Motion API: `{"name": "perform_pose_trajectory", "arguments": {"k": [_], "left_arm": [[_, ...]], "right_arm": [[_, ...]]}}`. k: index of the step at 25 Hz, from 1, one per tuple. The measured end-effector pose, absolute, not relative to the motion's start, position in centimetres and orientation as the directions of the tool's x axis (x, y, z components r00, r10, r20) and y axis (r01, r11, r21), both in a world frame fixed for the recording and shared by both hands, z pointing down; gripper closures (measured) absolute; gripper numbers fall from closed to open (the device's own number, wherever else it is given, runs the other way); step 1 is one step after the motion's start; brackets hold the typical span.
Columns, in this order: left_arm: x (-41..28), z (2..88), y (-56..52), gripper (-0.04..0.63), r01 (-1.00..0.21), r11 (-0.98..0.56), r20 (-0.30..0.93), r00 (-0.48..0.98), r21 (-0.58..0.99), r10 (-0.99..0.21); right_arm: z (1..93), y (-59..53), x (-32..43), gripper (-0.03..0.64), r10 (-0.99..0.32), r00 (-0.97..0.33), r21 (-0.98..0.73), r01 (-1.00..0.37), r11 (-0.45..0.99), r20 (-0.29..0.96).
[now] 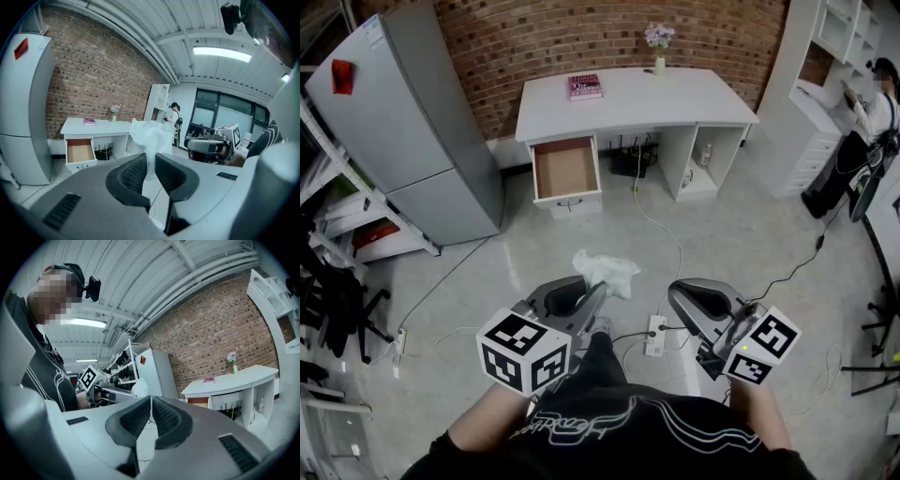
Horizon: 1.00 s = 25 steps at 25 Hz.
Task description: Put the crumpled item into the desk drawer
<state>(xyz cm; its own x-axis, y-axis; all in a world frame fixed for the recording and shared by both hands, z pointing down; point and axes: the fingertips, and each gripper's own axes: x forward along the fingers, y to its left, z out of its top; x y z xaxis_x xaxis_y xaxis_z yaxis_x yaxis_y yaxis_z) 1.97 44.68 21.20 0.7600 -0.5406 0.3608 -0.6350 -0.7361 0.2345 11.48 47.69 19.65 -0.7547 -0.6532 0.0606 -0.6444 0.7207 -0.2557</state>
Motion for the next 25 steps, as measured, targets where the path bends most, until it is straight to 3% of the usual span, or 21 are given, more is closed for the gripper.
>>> {"name": "perform_pose_trajectory", "arguments": {"k": [15,25], "left_arm": [[1.8,23.7,42.6,0.529,-0.663,-0.707,0.364,0.739,0.244,-0.568],[-0.5,25.1,29.8,0.529,-0.691,-0.658,0.374,0.719,0.3,-0.585]], "right_arm": [[22.5,45.5,12.5,0.569,-0.656,-0.753,-0.303,-0.639,0.707,0.056],[23.2,32.4,10.4,0.569,-0.618,-0.778,-0.315,-0.618,0.721,0.112]]}}
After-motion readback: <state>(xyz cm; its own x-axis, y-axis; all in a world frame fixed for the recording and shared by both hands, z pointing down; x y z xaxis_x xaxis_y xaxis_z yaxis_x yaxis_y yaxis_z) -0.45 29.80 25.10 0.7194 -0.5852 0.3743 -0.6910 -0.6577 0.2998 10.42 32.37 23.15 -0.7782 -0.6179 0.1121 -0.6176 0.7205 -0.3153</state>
